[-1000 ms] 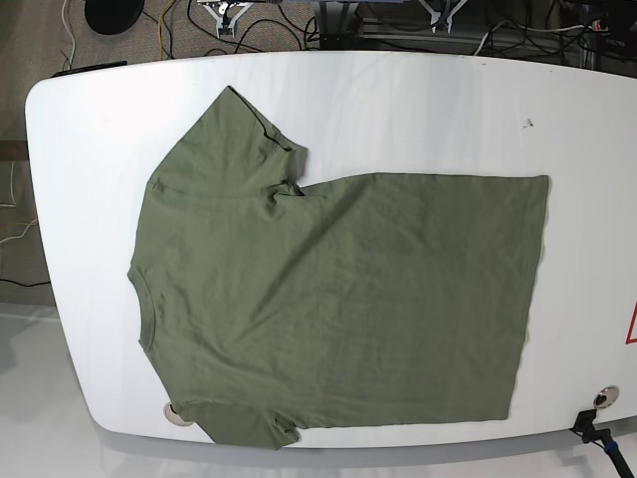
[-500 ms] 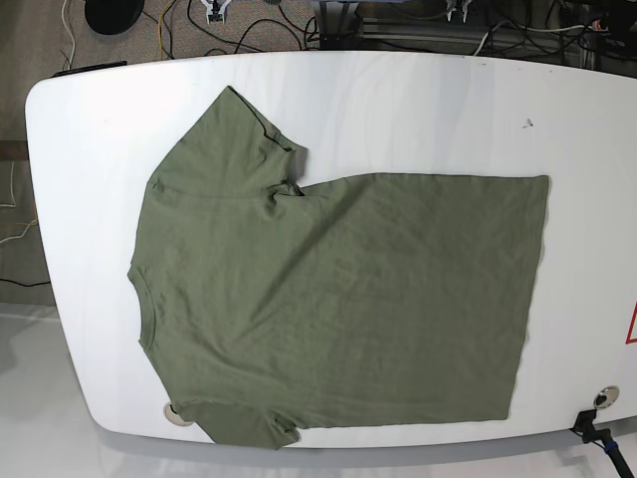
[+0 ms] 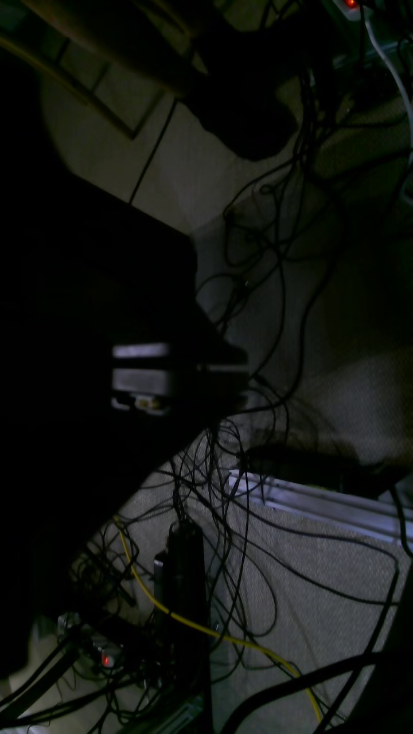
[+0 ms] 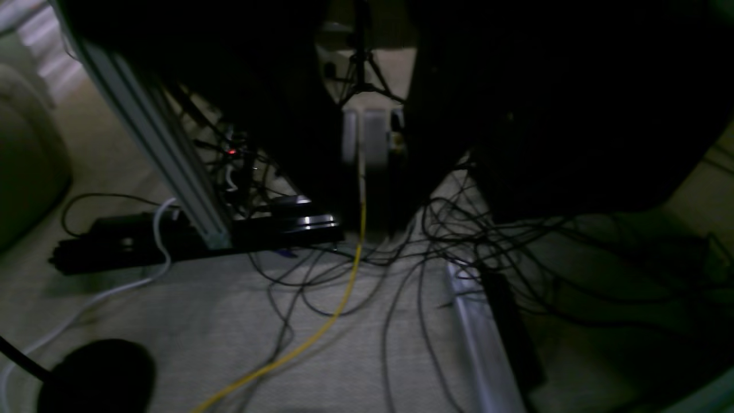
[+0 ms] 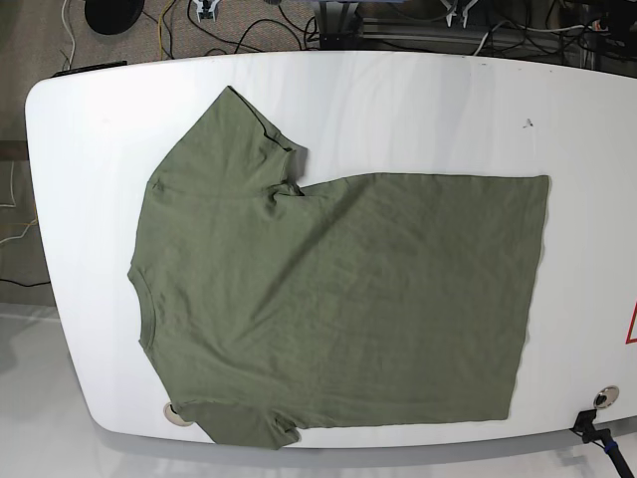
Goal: Fold the T-shirt properly
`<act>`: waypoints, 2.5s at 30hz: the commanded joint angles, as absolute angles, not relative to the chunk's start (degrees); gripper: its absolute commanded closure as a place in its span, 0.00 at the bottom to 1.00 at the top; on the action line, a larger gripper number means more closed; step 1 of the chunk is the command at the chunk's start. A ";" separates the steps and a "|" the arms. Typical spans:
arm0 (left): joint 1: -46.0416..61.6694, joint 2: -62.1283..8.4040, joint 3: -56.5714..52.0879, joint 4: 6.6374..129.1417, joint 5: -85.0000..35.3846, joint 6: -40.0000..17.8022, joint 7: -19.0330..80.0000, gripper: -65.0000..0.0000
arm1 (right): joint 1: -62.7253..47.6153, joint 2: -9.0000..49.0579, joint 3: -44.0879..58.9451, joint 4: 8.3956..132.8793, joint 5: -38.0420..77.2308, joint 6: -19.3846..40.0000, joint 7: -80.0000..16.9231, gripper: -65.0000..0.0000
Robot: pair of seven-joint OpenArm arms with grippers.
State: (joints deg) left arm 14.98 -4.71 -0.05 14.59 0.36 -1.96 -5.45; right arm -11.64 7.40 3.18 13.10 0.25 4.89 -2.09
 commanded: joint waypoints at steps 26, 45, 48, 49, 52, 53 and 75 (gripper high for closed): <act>41.21 -12.97 0.59 56.59 0.77 -2.69 -4.18 1.00 | -37.90 14.09 4.78 50.60 3.53 9.64 -8.09 1.00; 60.36 -13.60 -5.14 93.97 -1.68 -2.70 -2.12 1.00 | -56.67 14.35 11.48 86.32 7.63 11.23 -12.54 1.00; 62.85 -13.54 -7.38 100.78 -1.33 -2.71 -2.07 1.00 | -58.96 14.22 16.87 94.62 8.89 13.52 -14.60 1.00; 63.39 -13.54 -8.18 102.77 -1.09 -2.76 -2.07 1.00 | -59.18 14.23 18.14 96.68 9.54 14.03 -15.20 1.00; 64.64 -13.51 -9.82 108.68 -0.46 -2.65 -1.73 1.00 | -59.63 14.36 21.97 101.71 10.60 14.84 -17.70 1.00; 64.91 -13.40 -10.04 110.58 -0.12 -2.67 -1.51 1.00 | -59.60 14.39 22.98 103.00 10.61 14.84 -18.41 1.00; 59.39 -12.30 -16.70 127.03 1.03 -2.41 1.50 0.99 | -49.25 14.67 26.08 114.24 11.28 15.06 -26.74 1.00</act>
State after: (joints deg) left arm 58.92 -12.14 -16.40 125.67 1.21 -2.90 3.44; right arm -47.99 13.78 25.30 112.07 10.35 14.41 -26.63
